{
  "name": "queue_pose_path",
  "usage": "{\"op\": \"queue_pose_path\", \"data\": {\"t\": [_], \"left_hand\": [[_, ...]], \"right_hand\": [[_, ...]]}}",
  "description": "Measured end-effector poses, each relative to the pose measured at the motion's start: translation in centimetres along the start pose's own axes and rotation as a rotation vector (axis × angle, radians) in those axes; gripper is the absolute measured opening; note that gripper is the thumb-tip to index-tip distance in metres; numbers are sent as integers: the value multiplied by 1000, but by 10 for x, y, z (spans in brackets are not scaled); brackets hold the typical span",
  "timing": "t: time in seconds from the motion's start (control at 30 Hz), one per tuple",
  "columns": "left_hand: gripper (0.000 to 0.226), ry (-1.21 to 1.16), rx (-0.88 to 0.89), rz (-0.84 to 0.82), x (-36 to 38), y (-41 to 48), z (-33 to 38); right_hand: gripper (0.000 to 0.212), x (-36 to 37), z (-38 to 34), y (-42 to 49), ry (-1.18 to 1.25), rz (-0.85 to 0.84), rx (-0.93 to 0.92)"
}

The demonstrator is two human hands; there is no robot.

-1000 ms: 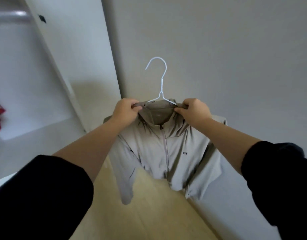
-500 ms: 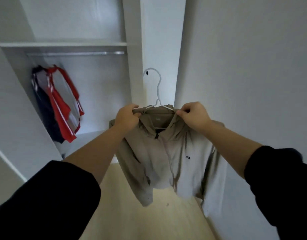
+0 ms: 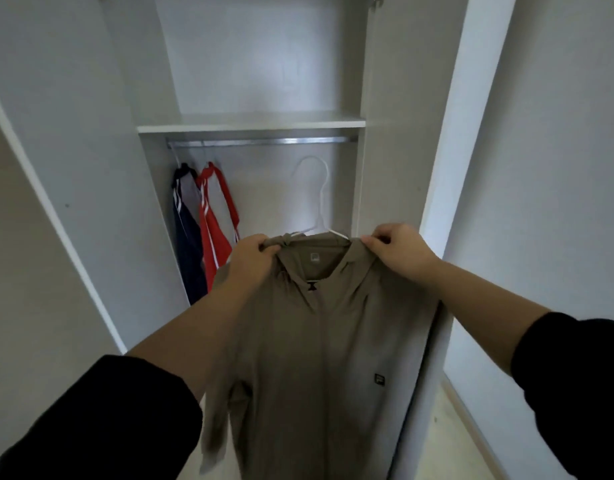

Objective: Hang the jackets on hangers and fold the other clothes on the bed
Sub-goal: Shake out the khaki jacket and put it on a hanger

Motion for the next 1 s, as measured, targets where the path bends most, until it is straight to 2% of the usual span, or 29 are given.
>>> {"op": "queue_pose_path", "data": {"t": [0.1,0.2,0.3,0.43,0.57,0.67,0.77,0.83,0.9,0.97,1.0], "left_hand": [[22,4,-48,24,2,31,-41],[21,29,-99,13,16,67,-85],[22,60,-158,-14,35,102,-128],[23,119,-177,-54,65,166,-184],[21,146,-231,-110,87,232,-235],[9,113,-259,-125,101,270,-270],[5,47,-311,-234,117,308,-302],[17,17,-315,-324,127,335,-318],[42,-36,-347,-302,135,362,-329],[36,-135,-433,-230,146,383,-337],[31,-218,-557,-221,154,391,-342]], "right_hand": [[53,40,2,30,-141,-134,14],[45,84,4,69,-120,-226,27],[37,127,5,111,-93,-250,60],[39,194,9,185,-80,-263,119],[51,246,5,256,-100,-292,169],[53,279,-3,297,-121,-317,182],[53,310,-10,334,-146,-313,224],[54,329,-17,357,-191,-299,241],[54,344,-26,378,-199,-276,287],[47,354,-37,396,-183,-271,332],[45,356,-42,405,-165,-264,364]]}}
Point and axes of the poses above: each hand's wrist, its own y-axis towards the middle knuckle, its own x-axis out of the palm, z = x × y, the point moved 3 cm from there along y, towards the middle knuckle, and after that the axes turned 11 degrees about z, right-handed, at the moved point
